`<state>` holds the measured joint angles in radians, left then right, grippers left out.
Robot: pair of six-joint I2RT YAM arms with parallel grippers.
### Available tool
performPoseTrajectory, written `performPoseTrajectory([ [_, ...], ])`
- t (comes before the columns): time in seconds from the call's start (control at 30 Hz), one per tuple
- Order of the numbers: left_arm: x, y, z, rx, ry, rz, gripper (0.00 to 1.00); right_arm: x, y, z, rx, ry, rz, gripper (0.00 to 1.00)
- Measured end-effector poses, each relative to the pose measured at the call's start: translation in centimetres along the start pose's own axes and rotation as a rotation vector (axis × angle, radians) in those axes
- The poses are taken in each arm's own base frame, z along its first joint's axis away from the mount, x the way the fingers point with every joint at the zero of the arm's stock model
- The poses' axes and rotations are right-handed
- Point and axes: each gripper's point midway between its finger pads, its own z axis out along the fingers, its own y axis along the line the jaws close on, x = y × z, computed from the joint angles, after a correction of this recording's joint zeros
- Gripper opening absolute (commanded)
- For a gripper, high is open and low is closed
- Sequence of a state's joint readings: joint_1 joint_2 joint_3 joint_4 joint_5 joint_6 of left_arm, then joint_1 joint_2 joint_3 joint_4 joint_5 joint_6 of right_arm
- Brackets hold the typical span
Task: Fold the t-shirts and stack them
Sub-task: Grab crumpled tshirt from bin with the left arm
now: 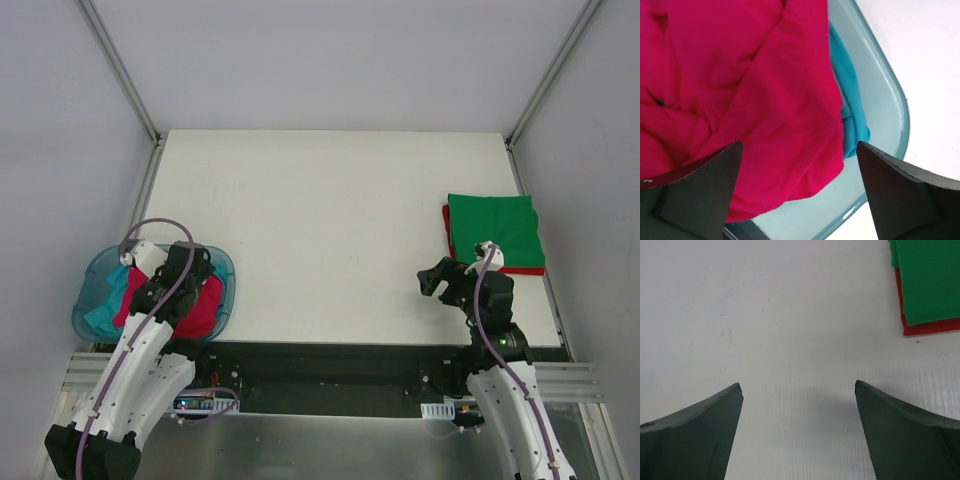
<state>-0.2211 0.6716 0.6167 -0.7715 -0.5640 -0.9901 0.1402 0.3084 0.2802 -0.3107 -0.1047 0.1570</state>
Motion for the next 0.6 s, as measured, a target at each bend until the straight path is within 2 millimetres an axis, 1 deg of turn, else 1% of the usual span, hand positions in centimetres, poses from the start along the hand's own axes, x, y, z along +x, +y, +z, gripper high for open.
performPoseTrajectory([
  [0.13, 0.5, 1.2, 0.4, -0.037, -0.011, -0.024, 0.9, 0.0, 0.0, 0.0, 0.001, 0.0, 0.0, 0.96],
  [0.23, 1.1, 1.9, 1.0, -0.081, -0.002, -0.006, 0.87, 0.0, 0.0, 0.0, 0.001, 0.0, 0.0, 0.96],
  [0.27, 1.2, 2.0, 1.2, -0.094, 0.005, 0.004, 0.85, 0.0, 0.0, 0.0, 0.001, 0.0, 0.0, 0.96],
  [0.3, 1.5, 2.0, 1.5, -0.109, 0.014, 0.016, 0.81, 0.0, 0.0, 0.0, 0.001, 0.0, 0.0, 0.96],
  [0.37, 1.8, 2.1, 1.9, -0.132, 0.03, 0.035, 0.73, 0.0, 0.0, 0.0, 0.002, 0.002, 0.0, 0.96],
  [0.53, 3.0, 2.4, 2.8, -0.194, 0.077, 0.091, 0.4, 0.0, -0.1, 0.1, 0.004, 0.003, 0.0, 0.96],
  [0.6, 3.3, 2.5, 3.0, -0.204, 0.094, 0.102, 0.19, 0.0, -0.1, 0.1, 0.005, 0.002, 0.0, 0.96],
])
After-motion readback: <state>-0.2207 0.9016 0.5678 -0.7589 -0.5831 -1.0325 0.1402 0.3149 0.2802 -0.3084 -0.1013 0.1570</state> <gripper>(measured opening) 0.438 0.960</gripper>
